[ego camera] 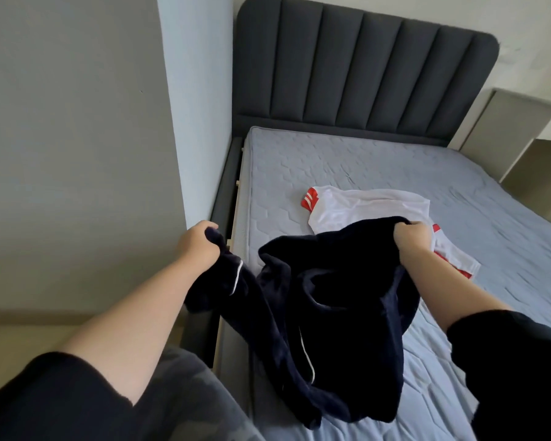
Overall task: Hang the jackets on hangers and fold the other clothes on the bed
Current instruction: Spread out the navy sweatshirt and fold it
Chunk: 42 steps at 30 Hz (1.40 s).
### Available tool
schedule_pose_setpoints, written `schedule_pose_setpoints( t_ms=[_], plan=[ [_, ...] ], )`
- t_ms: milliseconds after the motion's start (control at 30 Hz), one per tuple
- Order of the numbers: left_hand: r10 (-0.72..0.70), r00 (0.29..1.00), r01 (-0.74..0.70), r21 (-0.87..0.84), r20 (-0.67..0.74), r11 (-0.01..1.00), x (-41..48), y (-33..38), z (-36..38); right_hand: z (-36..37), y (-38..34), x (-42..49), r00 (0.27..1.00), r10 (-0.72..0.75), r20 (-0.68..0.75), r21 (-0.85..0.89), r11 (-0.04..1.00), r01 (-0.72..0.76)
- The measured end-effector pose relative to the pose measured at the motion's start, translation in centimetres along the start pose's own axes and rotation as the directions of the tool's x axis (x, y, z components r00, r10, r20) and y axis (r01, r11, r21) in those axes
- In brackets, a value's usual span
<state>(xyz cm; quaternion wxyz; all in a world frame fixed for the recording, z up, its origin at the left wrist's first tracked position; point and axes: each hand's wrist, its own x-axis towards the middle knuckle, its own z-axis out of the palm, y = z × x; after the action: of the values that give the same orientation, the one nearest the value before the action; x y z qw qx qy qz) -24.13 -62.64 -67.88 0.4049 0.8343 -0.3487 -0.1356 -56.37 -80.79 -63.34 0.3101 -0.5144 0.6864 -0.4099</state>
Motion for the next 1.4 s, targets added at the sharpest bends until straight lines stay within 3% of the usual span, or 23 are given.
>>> schedule_pose_setpoints(
  t_ms=[100,167,233,367,500,567,667,733,800,867,900,967,1067,1167,1400],
  plan=[
    [-0.027,0.997,0.026,0.018,0.069,1.0,0.0,-0.4,0.8,0.8,1.1,0.2,0.994,-0.029,0.109,-0.255,0.965,0.056],
    [0.009,0.984,-0.011,0.01,0.179,1.0,0.0,-0.4,1.6,2.1,1.7,-0.9,0.96,-0.167,0.224,-0.372,0.896,0.243],
    [0.038,0.953,-0.059,0.063,0.3,0.996,-0.2,-0.3,2.3,3.8,2.2,-2.5,0.859,-0.263,0.439,-0.393,0.803,0.447],
    [0.057,0.866,-0.119,0.095,0.496,0.988,-1.3,0.5,3.7,6.2,4.2,-6.4,0.603,-0.12,0.789,-0.356,0.711,0.607],
    [0.059,0.788,-0.107,0.043,0.613,0.993,-2.8,1.6,6.3,7.1,6.5,-8.1,0.505,-0.005,0.863,-0.368,0.678,0.636],
    [0.061,0.75,-0.088,0.008,0.659,0.996,-3.5,1.9,7.7,7.1,7.1,-8.3,0.575,-0.157,0.803,-0.284,0.747,0.601],
    [0.095,0.754,-0.151,0.031,0.649,0.988,-4.1,2.5,9.6,6.1,8.4,-7.5,0.801,-0.363,0.476,-0.258,0.813,0.522],
    [0.114,0.761,-0.195,0.058,0.638,0.979,-4.6,3.0,10.7,5.0,9.8,-6.3,0.917,-0.323,0.235,-0.389,0.833,0.393],
    [0.139,0.736,-0.235,0.057,0.662,0.97,-5.0,3.6,11.5,3.9,11.1,-5.1,0.994,-0.097,0.059,-0.431,0.895,0.113],
    [0.154,0.701,-0.234,0.021,0.696,0.972,-5.5,4.1,12.1,3.5,12.1,-4.2,0.966,0.254,0.056,-0.277,0.933,-0.229],
    [0.157,0.691,-0.223,0.002,0.705,0.975,-5.7,4.3,12.3,3.5,12.4,-4.0,0.905,0.395,0.158,-0.112,0.918,-0.381],
    [0.153,0.674,-0.196,-0.024,0.722,0.98,-6.0,4.6,12.5,3.7,12.5,-4.1,0.783,0.45,0.429,0.171,0.811,-0.56],
    [0.111,0.648,-0.077,-0.08,0.753,0.994,-6.2,5.1,12.5,4.5,11.6,-4.4,0.765,0.306,0.566,0.232,0.832,-0.505],
    [0.061,0.677,0.128,-0.199,0.733,0.972,-6.0,5.8,12.0,4.9,9.9,-4.5,0.758,0.227,0.612,0.247,0.855,-0.456],
    [0.042,0.749,0.243,-0.334,0.661,0.911,-3.0,8.7,7.3,5.1,0.8,-5.4,0.761,0.018,0.649,0.331,0.894,-0.303]
  ],
)
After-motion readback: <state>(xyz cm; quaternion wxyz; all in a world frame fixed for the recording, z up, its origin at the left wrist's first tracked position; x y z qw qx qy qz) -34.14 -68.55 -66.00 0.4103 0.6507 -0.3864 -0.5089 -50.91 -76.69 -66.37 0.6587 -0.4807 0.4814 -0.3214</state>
